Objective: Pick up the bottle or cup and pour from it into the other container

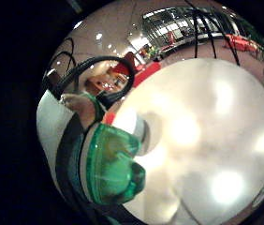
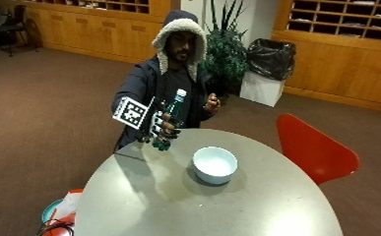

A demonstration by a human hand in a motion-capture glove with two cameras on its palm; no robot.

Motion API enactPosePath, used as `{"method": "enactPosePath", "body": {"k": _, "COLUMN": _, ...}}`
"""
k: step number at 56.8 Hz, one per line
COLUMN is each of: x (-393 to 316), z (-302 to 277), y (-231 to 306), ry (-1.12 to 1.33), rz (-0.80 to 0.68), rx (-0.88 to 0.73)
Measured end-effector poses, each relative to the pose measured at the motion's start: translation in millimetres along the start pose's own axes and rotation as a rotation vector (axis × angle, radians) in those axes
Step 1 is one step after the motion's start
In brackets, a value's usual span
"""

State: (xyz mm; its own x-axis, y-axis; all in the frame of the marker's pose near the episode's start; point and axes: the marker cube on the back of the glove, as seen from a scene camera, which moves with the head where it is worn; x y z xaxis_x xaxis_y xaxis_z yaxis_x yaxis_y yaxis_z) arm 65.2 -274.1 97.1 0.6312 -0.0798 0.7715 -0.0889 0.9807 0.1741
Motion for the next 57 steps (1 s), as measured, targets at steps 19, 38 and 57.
{"method": "enactPosePath", "body": {"k": 19, "x": -37.7, "z": 31.4, "y": 11.0, "ry": 0.683, "rz": -0.057, "rx": -0.167}}
{"method": "enactPosePath", "body": {"k": 38, "x": -67.3, "z": 61.2, "y": -17.6, "ry": 1.246, "rz": -0.11, "rx": -0.369}}
{"method": "enactPosePath", "body": {"k": 57, "x": -66.3, "z": 114.3, "y": -27.9, "ry": 1.664, "rz": -0.204, "rx": -0.501}}
